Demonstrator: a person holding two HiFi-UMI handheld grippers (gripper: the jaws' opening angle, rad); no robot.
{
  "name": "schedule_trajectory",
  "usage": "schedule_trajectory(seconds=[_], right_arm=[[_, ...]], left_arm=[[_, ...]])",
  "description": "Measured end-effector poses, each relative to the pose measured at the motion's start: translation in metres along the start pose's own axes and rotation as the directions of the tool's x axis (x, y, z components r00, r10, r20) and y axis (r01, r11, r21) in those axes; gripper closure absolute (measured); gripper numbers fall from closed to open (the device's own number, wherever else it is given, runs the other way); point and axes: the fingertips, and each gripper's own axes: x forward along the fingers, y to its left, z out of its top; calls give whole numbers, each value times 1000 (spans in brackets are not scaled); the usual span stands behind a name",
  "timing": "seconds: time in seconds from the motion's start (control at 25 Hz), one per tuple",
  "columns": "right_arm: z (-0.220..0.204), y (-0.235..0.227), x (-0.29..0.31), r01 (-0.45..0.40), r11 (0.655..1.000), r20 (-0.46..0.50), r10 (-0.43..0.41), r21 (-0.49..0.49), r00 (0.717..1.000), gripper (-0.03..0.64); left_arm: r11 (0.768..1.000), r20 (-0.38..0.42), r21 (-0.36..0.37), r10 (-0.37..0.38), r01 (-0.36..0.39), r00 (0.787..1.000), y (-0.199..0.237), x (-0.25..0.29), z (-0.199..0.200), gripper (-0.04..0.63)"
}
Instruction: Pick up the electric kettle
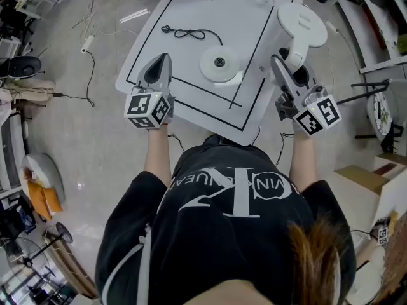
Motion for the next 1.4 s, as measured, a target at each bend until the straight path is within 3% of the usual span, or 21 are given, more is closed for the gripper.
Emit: schedule_trajectory(seconds=[1.4], right_arm=[[4, -10, -12, 58, 998, 1, -57, -15, 998, 483]], left_arm=[[1000, 25, 15, -26, 26, 999, -1, 13, 15, 584]])
